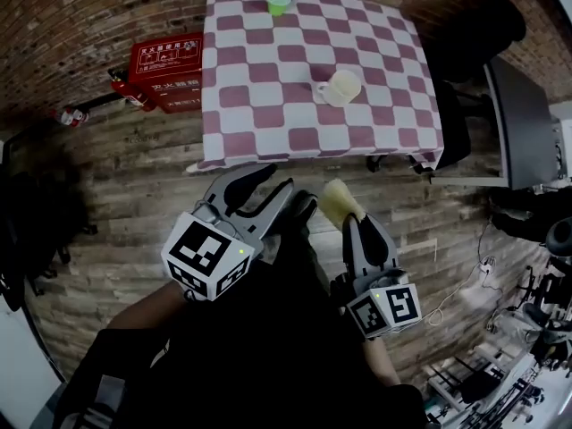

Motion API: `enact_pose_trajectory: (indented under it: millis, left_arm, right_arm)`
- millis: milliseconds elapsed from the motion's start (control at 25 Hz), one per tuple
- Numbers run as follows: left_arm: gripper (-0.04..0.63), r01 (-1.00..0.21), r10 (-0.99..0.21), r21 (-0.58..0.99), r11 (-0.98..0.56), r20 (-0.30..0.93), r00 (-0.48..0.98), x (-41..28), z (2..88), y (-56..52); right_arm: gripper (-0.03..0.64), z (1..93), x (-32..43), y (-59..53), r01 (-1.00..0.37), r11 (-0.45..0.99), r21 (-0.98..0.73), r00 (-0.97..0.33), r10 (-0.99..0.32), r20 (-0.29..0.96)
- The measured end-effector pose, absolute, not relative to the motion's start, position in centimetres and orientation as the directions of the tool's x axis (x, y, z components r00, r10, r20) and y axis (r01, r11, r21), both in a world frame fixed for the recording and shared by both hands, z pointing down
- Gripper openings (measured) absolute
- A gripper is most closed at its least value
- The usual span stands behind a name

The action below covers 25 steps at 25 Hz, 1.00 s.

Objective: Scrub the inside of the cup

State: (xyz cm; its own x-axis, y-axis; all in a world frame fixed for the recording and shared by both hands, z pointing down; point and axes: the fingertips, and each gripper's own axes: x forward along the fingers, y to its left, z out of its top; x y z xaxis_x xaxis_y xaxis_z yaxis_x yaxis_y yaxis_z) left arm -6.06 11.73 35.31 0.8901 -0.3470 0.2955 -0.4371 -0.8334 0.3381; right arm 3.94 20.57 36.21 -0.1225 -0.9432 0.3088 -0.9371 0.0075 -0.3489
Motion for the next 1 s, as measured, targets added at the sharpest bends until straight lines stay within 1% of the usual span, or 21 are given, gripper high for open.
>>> enact_pose_trajectory:
  millis: [320,480,600,720,840,1000]
  left_arm:
    - [0.127,-0.566,-0.466,0.267,-0.78,0.357,0.81,0.0,36.1,4.8]
    - [0.127,-0.62,-0.517,0.225,-0.752,0.381,0.766,3.8,36.3,1.3]
    - [0.127,-0.661,-0.552,0.215,-0.719,0.401,0.731,5.5,37.0,-1.1]
    - [0.127,-0.687,-0.559,0.228,-0.69,0.435,0.706,6.3,38.3,-2.7]
    - [0.127,-0.694,-0.546,0.24,-0.679,0.468,0.695,6.4,39.8,-4.1]
    - [0.127,-0.692,-0.526,0.249,-0.677,0.494,0.692,6.1,42.1,-6.1]
  right_arm:
    - [0.074,36.5,12.2,12.4,-0.901,0.107,-0.421,-0.234,-0.937,0.261]
    - [0.074,36.4,17.4,9.0,-0.895,0.128,-0.428,-0.26,-0.929,0.265]
    - [0.075,37.0,21.1,6.3,-0.904,0.128,-0.409,-0.263,-0.919,0.295]
    - [0.075,37.8,23.6,3.2,-0.912,0.141,-0.384,-0.278,-0.903,0.329]
    - [0.074,39.4,24.4,-0.2,-0.919,0.162,-0.359,-0.304,-0.87,0.388]
    - [0.075,41.9,24.2,-3.7,-0.937,0.131,-0.325,-0.279,-0.84,0.465]
